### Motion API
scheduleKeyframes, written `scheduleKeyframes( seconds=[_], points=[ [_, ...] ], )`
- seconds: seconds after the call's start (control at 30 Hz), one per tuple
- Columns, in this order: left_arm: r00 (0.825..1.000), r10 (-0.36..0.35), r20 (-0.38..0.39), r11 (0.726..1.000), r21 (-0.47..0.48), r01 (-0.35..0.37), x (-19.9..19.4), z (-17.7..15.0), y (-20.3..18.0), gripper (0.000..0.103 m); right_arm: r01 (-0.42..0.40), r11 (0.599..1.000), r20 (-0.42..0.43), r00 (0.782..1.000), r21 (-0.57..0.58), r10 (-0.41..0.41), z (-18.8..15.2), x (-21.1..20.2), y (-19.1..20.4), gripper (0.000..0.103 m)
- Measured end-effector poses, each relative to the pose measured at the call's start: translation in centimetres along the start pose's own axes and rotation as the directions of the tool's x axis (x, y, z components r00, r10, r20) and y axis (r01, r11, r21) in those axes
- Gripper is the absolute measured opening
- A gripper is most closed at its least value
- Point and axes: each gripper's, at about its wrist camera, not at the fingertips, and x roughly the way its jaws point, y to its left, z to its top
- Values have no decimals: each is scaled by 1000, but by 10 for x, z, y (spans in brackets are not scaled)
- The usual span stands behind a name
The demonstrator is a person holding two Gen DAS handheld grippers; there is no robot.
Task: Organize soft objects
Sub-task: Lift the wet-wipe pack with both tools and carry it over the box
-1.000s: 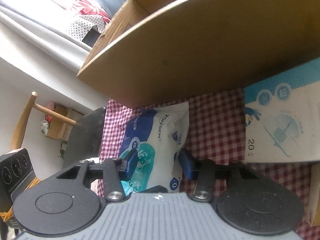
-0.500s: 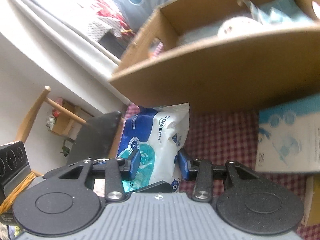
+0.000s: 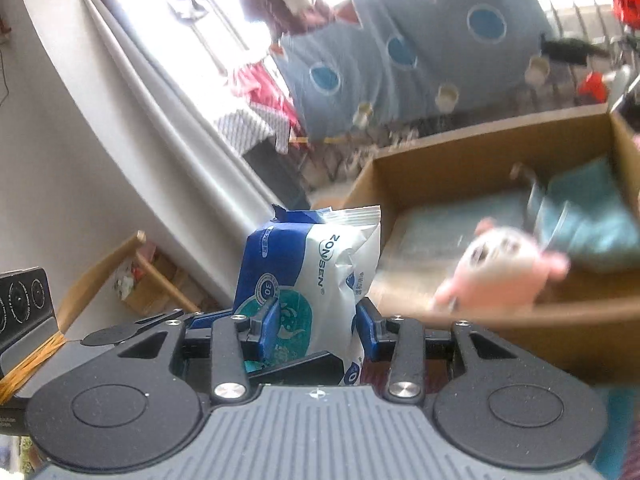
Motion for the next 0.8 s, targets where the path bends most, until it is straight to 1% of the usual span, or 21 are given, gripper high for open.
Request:
scheduleKeyframes(
  seconds=[0.1, 0.2, 0.37, 0.47, 0.6, 0.67, 0.8],
  points=[
    [999, -35, 30, 999, 36, 34, 10, 22, -12, 92, 31, 999, 29, 999, -12, -31, 24, -15, -11, 44],
    [996, -73, 44, 995, 77, 70, 28, 43, -27, 92, 70, 997, 48, 996, -18, -69, 45, -28, -26, 44],
    [989, -147, 12, 985, 95, 145, 70, 76, -47, 92, 145, 989, 54, 988, -19, -143, 83, -40, -63, 44],
    [984, -179, -15, 979, 94, 179, 99, 89, -60, 92, 194, 981, 34, 980, -10, -194, 98, -39, -91, 44],
    [974, -207, -89, 975, 65, 213, 143, 93, -72, 92, 227, 973, -40, 974, 47, -225, 104, -25, -136, 44],
    [966, -216, -141, 974, 44, 224, 163, 90, -75, 92, 240, 967, -85, 969, 85, -233, 98, -18, -156, 44],
    [936, -238, -259, 968, 18, 251, 197, 76, -76, 89, 260, 958, -162, 957, 122, -239, 84, -6, -185, 44]
  ],
)
